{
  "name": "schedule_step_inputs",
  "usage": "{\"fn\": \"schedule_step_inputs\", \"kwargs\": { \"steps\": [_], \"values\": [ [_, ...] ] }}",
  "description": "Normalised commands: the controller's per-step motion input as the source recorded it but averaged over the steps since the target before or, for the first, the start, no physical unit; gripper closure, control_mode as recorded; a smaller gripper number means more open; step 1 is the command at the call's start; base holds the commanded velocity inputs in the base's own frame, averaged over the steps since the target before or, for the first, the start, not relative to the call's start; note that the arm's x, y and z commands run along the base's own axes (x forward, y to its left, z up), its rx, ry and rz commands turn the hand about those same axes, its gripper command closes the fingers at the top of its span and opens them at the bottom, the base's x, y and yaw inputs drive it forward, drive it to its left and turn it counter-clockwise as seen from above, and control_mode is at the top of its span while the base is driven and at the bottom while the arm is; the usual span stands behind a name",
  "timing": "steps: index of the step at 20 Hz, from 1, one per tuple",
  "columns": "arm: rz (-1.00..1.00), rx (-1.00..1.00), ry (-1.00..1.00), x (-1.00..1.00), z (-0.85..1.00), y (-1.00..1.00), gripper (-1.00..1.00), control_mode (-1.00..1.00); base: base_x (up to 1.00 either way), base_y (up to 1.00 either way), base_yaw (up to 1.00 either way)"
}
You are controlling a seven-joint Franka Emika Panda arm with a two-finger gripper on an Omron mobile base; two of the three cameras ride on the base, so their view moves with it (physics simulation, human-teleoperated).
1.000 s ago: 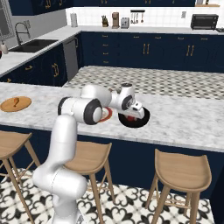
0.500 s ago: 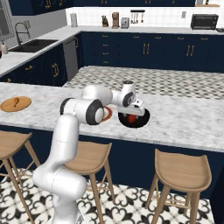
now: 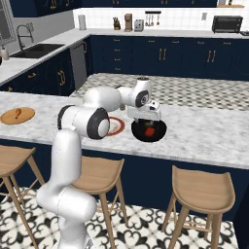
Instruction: Pick the chicken drumstick and bell pepper from their plates and place them in the bowl. Then put the bowl in the fridge.
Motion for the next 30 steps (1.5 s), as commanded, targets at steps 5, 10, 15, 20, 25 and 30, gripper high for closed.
{"fn": "schedule_step_inputs", "kwargs": {
  "steps": [5, 10, 15, 20, 25, 30],
  "values": [
    [0.08, 0.00, 0.00, -0.98, 0.11, 0.44, -1.00, -1.00, 0.00, 0.00, 0.00],
    [0.08, 0.00, 0.00, -0.92, 0.01, 0.53, -1.00, -1.00, 0.00, 0.00, 0.00],
    [0.02, 0.00, 0.00, -0.50, 0.05, 0.69, -1.00, -1.00, 0.00, 0.00, 0.00],
    [0.00, 0.00, 0.00, -0.05, 0.00, 0.94, -1.00, -1.00, 0.00, 0.00, 0.00],
    [0.00, 0.00, 0.03, 0.02, 0.00, 0.50, -1.00, -1.00, 0.00, 0.00, 0.00],
    [0.00, 0.00, 0.00, 0.00, 0.00, 0.01, -1.00, -1.00, 0.00, 0.00, 0.00]
  ]
}}
